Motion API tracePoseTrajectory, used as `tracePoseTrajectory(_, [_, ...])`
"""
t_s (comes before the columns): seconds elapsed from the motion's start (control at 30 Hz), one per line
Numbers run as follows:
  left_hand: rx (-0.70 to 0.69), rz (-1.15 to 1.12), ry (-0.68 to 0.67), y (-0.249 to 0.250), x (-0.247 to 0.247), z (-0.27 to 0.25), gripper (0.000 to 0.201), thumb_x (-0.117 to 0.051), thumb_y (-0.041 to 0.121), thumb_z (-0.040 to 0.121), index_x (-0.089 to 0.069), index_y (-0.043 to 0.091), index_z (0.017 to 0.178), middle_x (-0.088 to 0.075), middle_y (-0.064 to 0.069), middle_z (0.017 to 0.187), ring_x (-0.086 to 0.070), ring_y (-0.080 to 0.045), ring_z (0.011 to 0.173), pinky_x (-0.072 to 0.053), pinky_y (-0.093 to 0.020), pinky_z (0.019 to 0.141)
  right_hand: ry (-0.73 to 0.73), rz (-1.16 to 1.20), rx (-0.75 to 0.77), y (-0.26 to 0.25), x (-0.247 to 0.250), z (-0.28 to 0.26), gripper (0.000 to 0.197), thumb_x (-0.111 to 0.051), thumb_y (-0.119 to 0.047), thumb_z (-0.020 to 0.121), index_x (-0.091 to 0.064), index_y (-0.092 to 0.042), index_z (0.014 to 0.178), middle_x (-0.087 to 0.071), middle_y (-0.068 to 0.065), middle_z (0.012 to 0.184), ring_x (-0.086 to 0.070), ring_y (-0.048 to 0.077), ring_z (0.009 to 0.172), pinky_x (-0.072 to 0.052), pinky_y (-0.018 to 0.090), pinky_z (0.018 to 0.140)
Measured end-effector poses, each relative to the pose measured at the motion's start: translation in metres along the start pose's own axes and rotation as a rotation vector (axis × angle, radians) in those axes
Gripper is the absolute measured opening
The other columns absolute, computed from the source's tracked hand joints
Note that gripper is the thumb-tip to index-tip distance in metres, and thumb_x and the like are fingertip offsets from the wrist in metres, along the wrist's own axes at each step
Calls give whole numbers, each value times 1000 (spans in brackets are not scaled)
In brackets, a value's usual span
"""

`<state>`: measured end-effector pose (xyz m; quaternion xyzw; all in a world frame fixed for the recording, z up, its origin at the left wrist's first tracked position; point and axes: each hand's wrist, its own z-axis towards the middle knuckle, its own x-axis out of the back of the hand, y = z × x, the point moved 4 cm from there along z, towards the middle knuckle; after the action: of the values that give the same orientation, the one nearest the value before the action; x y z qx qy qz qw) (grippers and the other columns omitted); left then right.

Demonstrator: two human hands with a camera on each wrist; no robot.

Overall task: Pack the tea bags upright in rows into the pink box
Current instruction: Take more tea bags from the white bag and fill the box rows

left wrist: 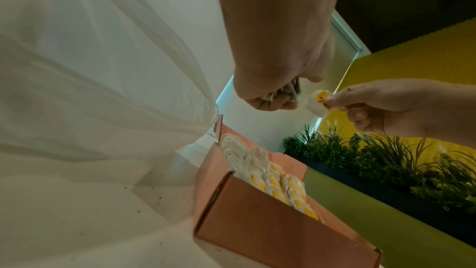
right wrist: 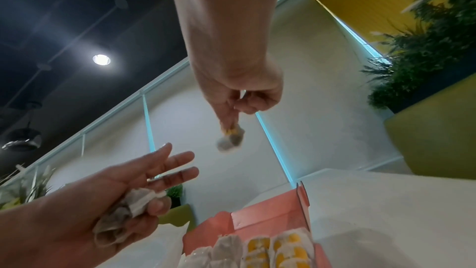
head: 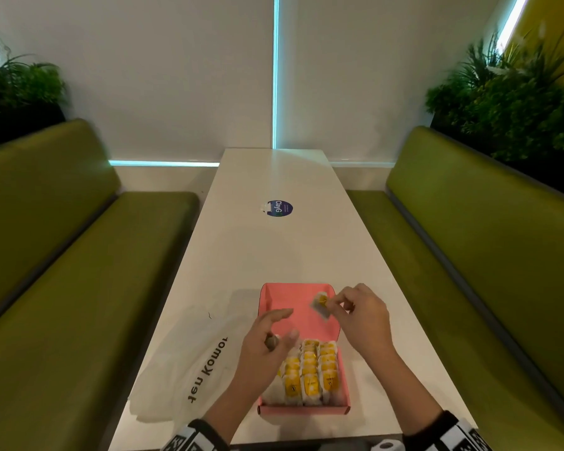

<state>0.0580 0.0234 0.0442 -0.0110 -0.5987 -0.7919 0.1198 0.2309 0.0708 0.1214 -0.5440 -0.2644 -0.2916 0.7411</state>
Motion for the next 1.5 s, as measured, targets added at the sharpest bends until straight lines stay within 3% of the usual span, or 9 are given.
tracePoseTrajectory(0.13, [22, -68, 81, 4, 7, 2, 22, -50, 20, 94, -60, 24, 113, -60, 2, 111, -53, 1, 57, -44, -15, 54, -735, -41, 162, -17, -18, -20, 9, -72, -20, 80, -72, -11, 83, -51, -15, 70, -50, 0, 64, -40, 13, 62])
tracePoseTrajectory(0.3, [38, -62, 55, 4, 9, 2, 20, -53, 19, 94, -63, 28, 109, -67, -1, 99, -47, 3, 53, -42, -14, 54, -229, -153, 52, -8, -10, -8, 15, -68, -28, 83, -68, -14, 79, -43, -15, 71, -50, 10, 72, -43, 25, 69])
tracePoseTrajectory(0.43, [62, -90, -96, 0, 1, -1, 42, -65, 50, 76, -63, 33, 115, -36, 3, 51, -31, -11, 49, -35, -24, 51, -418, -28, 132, -12, -18, -11, 6, -71, -23, 80, -70, -18, 79, -50, -12, 74, -48, 1, 67, -37, 16, 66])
tracePoseTrajectory(0.6, [72, -88, -156, 0, -9, -1, 19, -75, 39, 75, -65, 26, 65, -45, 12, 50, -40, -8, 51, -34, -23, 52, -392, 265, -17, -10, -12, -10, 23, -75, -16, 77, -63, -32, 67, -60, -9, 78, -52, 4, 69, -43, 18, 67])
tracePoseTrajectory(0.83, [111, -100, -126, 3, -9, 1, 80, -69, 65, 64, -58, -13, 76, -47, -16, 57, -42, -17, 55, -36, -29, 54, -437, 497, -190, 1, -24, -16, 11, -77, -14, 76, -68, -19, 77, -63, -2, 77, -56, 13, 71, -49, 24, 66])
tracePoseTrajectory(1.0, [112, -164, -39, 9, -4, 4, 47, -62, 54, 71, -66, 23, 107, -70, 2, 89, -53, -14, 57, -47, -27, 55, -415, 612, -219, -1, -27, -15, 8, -60, -9, 89, -58, -11, 82, -58, 4, 79, -54, 9, 70, -43, 15, 63])
tracePoseTrajectory(1.2, [105, -119, -55, 10, -1, 6, 17, -68, 31, 82, -70, 19, 94, -55, -27, 66, -51, -14, 54, -46, -23, 55, -451, 540, -176, -4, -28, -15, 11, -52, -8, 94, -52, -11, 83, -53, 6, 76, -49, 8, 66, -42, 18, 60])
tracePoseTrajectory(1.33, [136, -148, -43, 11, -2, 5, 6, -64, 9, 86, -68, 13, 83, -53, -13, 60, -49, -14, 51, -44, -20, 54, -445, 571, -209, -6, -31, -17, 8, -48, -6, 95, -48, -6, 86, -47, 7, 78, -46, 13, 69, -40, 18, 57])
tracePoseTrajectory(1.5, [110, -201, -72, 14, -3, 2, 18, -63, 23, 86, -66, 7, 81, -54, 1, 54, -49, -10, 49, -38, -16, 49, -457, 744, -295, -6, -32, -18, 10, -48, -5, 95, -47, -7, 86, -51, 6, 68, -44, 11, 47, -35, 21, 46])
